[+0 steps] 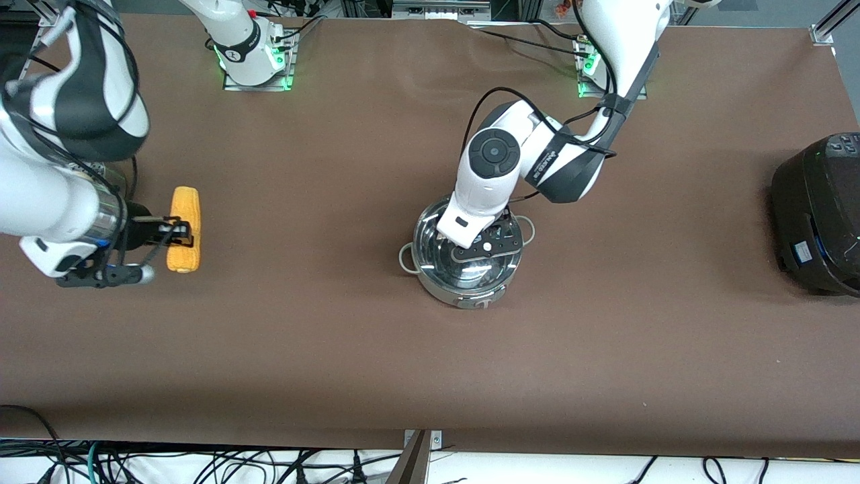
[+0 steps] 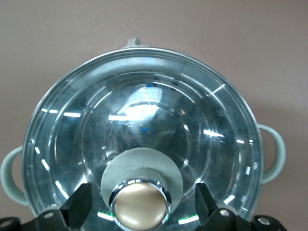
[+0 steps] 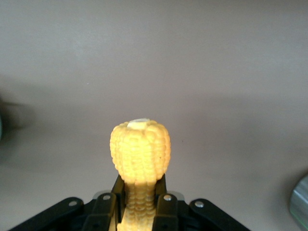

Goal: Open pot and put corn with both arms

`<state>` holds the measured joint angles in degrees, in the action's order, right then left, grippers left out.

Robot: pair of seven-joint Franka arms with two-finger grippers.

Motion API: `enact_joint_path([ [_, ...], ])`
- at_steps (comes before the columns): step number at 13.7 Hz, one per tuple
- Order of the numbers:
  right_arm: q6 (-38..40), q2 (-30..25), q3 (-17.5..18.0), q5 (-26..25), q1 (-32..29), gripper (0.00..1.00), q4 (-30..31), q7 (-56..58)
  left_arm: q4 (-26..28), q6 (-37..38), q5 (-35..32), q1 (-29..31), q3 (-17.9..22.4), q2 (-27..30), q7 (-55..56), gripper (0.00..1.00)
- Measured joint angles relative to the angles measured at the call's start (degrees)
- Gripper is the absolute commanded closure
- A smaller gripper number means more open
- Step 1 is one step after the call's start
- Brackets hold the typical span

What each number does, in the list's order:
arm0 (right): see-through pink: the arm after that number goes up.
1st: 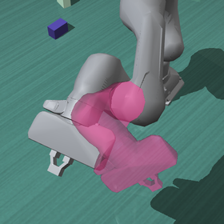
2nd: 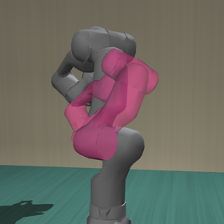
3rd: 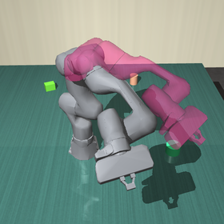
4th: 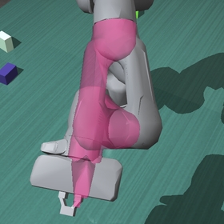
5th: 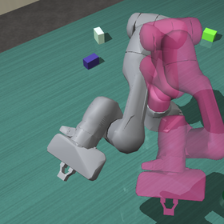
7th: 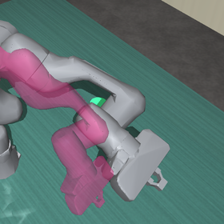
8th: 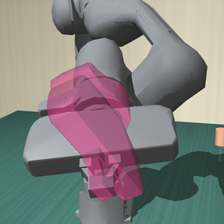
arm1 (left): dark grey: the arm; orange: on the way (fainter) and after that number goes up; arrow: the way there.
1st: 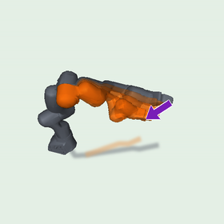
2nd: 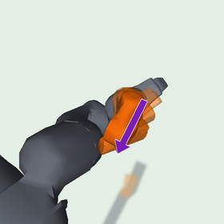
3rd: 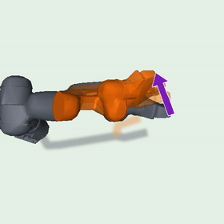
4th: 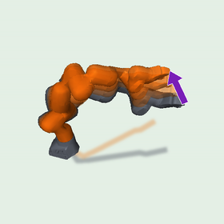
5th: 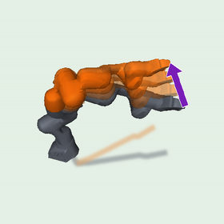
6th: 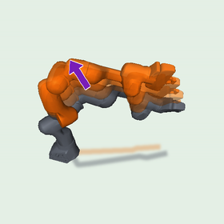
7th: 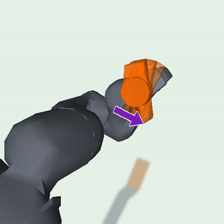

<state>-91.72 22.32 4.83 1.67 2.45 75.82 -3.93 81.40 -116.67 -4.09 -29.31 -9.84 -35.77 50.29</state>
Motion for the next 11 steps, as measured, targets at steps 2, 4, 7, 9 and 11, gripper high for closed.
enact_joint_path([
  [2, 3.52, -0.06, 0.07, 0.01, 0.1, 0.96, -3.97, 0.0, -0.06, -0.16, -0.43, -0.08, 0.01, -0.27, -0.03, 0.05],
  [4, 4.6, -0.04, 0.15, 0.18, 0.75, 0.96, -5.29, -0.56, -0.38, -0.16, -0.49, -0.07, 0.05, -0.26, -0.03, 0.08],
  [7, 4.6, 0.25, 0.25, 0.27, 2.88, 0.96, -5.3, -4.25, -0.61, -0.16, -0.94, -0.07, 0.06, -0.26, -0.05, 0.14],
  [9, 4.56, 0.41, 0.32, 0.29, 4.71, 0.96, -5.31, -6.19, -0.74, -0.15, -1.38, -0.07, 0.07, -0.24, -0.05, 0.19],
  [11, 4.55, 0.42, 0.35, 0.3, 6.51, 0.96, -5.35, -9.55, -0.76, -0.08, -1.46, -0.07, 0.07, -0.24, -0.05, 0.43],
])
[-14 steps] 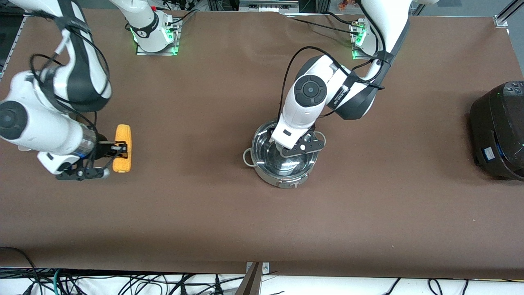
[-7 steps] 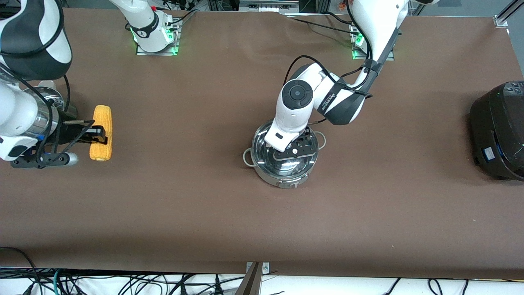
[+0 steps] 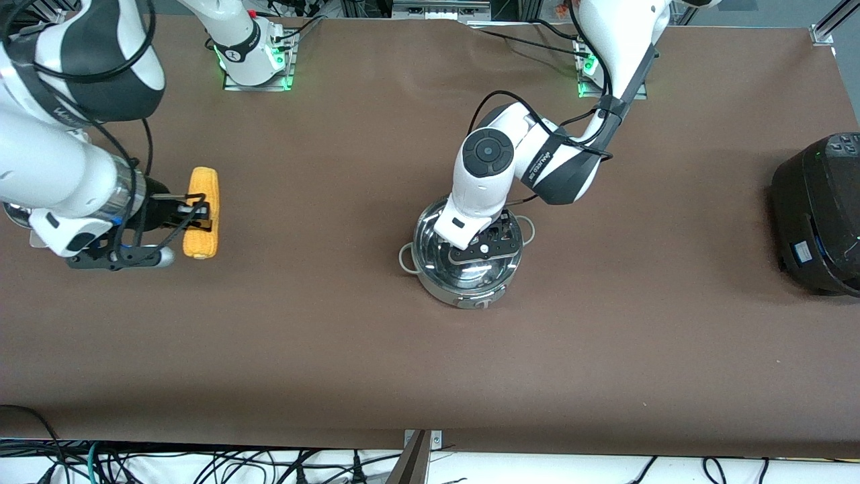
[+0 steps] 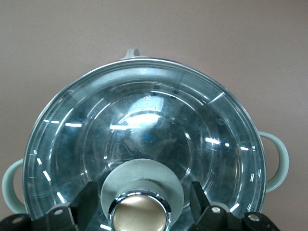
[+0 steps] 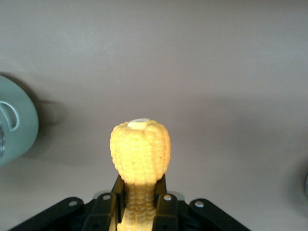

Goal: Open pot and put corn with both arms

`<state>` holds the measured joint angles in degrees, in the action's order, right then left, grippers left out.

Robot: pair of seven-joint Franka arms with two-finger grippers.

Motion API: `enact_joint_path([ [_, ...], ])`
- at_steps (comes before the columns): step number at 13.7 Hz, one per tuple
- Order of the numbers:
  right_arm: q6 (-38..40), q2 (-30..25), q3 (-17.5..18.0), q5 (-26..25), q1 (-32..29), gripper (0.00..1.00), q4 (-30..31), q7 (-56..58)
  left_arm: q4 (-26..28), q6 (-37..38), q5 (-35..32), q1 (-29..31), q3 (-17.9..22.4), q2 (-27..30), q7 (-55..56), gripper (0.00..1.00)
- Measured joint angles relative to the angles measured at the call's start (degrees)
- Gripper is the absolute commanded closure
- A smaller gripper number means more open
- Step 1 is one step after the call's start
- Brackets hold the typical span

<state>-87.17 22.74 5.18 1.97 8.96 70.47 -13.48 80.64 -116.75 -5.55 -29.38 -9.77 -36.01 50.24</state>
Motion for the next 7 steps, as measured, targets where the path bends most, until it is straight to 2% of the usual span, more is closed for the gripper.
enact_joint_path([
  [1, 0.0, 0.0, 0.0, 0.0, 0.57, 0.96, -0.01, -0.75, 0.0, 0.12, 0.0, 0.0, 0.0, 0.0, 0.0, 0.6],
  [2, 0.0, 0.0, 0.0, 0.0, 0.76, 0.96, -0.02, -1.18, -0.02, 0.42, 0.0, 0.0, 0.0, 0.01, 0.0, 0.72],
  [3, 0.0, 0.0, -0.07, 0.0, 0.75, 0.96, -0.02, -1.26, -0.18, 0.85, 0.0, 0.0, -0.02, 0.15, 0.0, 0.93],
  [4, 0.0, 0.0, -0.19, 0.0, 0.72, 0.96, -0.03, -1.26, -0.21, 1.18, 0.0, 0.0, -0.02, 0.18, 0.0, 1.0],
  [7, 0.0, 0.0, -0.25, 0.0, 0.66, 0.96, -0.03, -1.26, -0.99, 4.03, 0.0, 0.06, -0.03, 0.31, -0.13, 1.0],
])
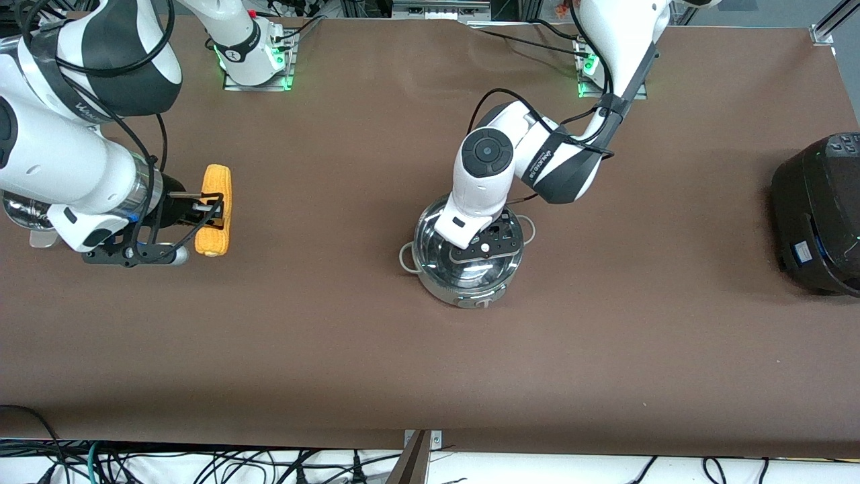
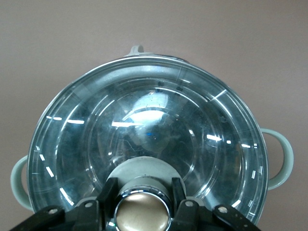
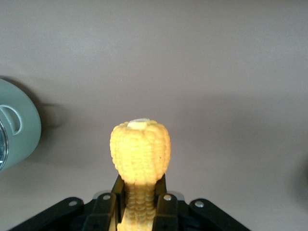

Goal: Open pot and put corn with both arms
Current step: 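Lift the lid off the pot with the left gripper while the right gripper carries corn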

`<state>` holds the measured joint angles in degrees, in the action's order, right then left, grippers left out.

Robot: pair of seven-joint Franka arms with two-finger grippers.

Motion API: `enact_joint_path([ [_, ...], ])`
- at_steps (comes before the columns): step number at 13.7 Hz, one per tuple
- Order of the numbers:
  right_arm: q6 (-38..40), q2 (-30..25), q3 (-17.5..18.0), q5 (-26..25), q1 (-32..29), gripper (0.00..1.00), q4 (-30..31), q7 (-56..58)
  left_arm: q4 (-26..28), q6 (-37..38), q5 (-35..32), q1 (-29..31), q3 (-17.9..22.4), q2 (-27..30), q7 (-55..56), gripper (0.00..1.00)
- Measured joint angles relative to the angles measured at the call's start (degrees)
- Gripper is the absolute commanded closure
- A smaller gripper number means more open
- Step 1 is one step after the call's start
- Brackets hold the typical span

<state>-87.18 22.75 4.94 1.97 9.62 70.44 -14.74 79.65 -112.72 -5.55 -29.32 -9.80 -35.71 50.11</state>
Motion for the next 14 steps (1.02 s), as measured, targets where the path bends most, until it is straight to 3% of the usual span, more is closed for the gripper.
enact_joint_path([
  [7, -0.24, 0.02, 0.17, 0.05, 1.27, 0.96, -0.04, -0.46, 0.07, 15.7, 0.36, 9.06, -1.95, 10.37, -12.45, 1.0],
  [11, -4.91, 0.63, 0.44, 0.35, 7.36, 0.96, -0.04, -7.29, 9.54, 17.12, 3.65, 18.93, -1.03, 19.4, -34.09, 1.0],
  [14, -12.75, 3.37, 0.57, 0.38, 15.02, 0.95, 0.0, -13.07, 18.17, 17.09, 3.82, 23.51, 3.03, 26.31, -48.86, 1.0],
])
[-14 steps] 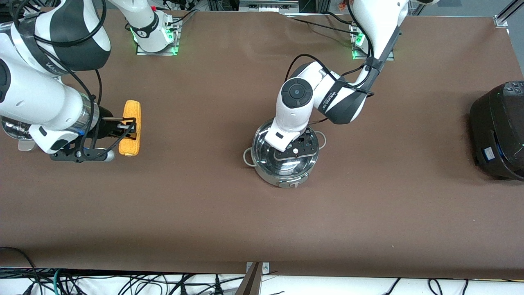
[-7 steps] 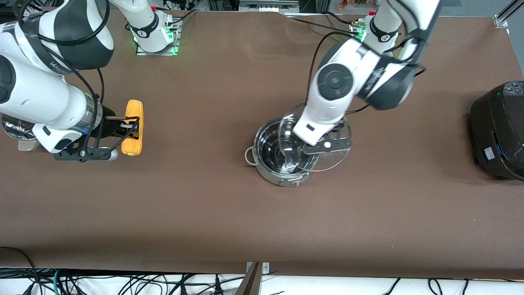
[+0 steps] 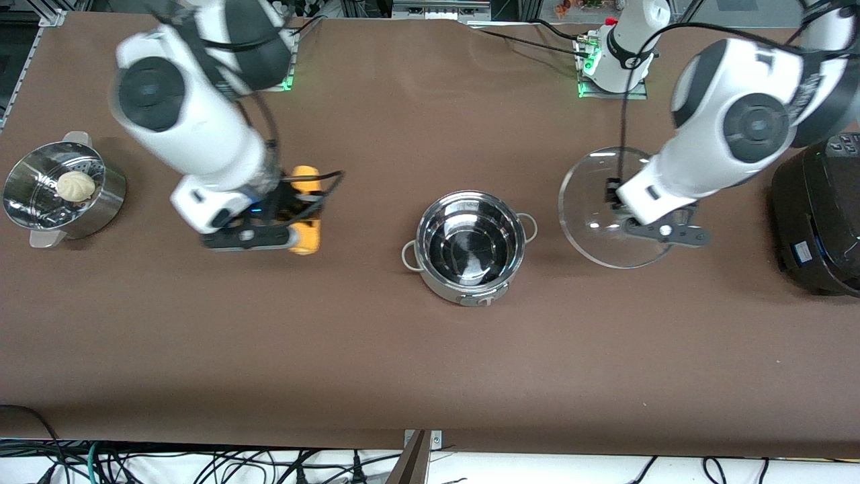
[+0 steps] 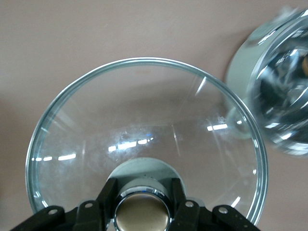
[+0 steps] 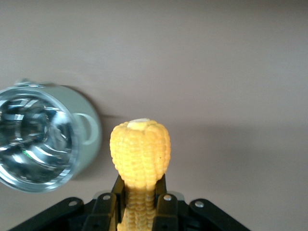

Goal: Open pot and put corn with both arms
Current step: 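Lift the lid off the pot with the left gripper while the right gripper carries corn, then lower the corn into the pot with the right gripper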

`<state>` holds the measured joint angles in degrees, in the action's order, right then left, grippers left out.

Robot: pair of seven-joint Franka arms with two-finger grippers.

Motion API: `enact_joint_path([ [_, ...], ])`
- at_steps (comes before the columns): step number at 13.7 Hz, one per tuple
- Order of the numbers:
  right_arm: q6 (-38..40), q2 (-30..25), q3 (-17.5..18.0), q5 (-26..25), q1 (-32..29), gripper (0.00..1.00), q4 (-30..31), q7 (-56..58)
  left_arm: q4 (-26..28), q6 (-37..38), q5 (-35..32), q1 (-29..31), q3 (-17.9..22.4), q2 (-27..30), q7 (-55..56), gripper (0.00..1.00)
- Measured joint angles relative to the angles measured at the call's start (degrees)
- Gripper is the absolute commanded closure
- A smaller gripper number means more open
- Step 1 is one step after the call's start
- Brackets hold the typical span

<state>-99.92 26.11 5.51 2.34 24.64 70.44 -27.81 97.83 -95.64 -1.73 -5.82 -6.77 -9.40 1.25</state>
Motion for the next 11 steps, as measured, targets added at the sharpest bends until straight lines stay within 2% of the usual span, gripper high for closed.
enact_joint_path([
  [2, -7.05, 3.54, 0.02, 0.0, 4.69, 0.95, 0.08, -8.39, 4.25, -0.69, 0.06, 1.29, 4.35, 2.99, -8.46, 1.0],
  [5, -17.72, 9.09, -0.06, -0.01, 9.47, 0.95, -0.02, -15.74, 9.02, -5.54, 0.11, 2.05, 9.36, 4.04, -16.77, 1.0],
  [11, -25.16, 16.83, -0.04, 0.0, 14.47, 0.95, -5.57, -22.91, 23.83, -26.53, 1.2, 2.35, 10.3, 3.6, -19.21, 1.0],
])
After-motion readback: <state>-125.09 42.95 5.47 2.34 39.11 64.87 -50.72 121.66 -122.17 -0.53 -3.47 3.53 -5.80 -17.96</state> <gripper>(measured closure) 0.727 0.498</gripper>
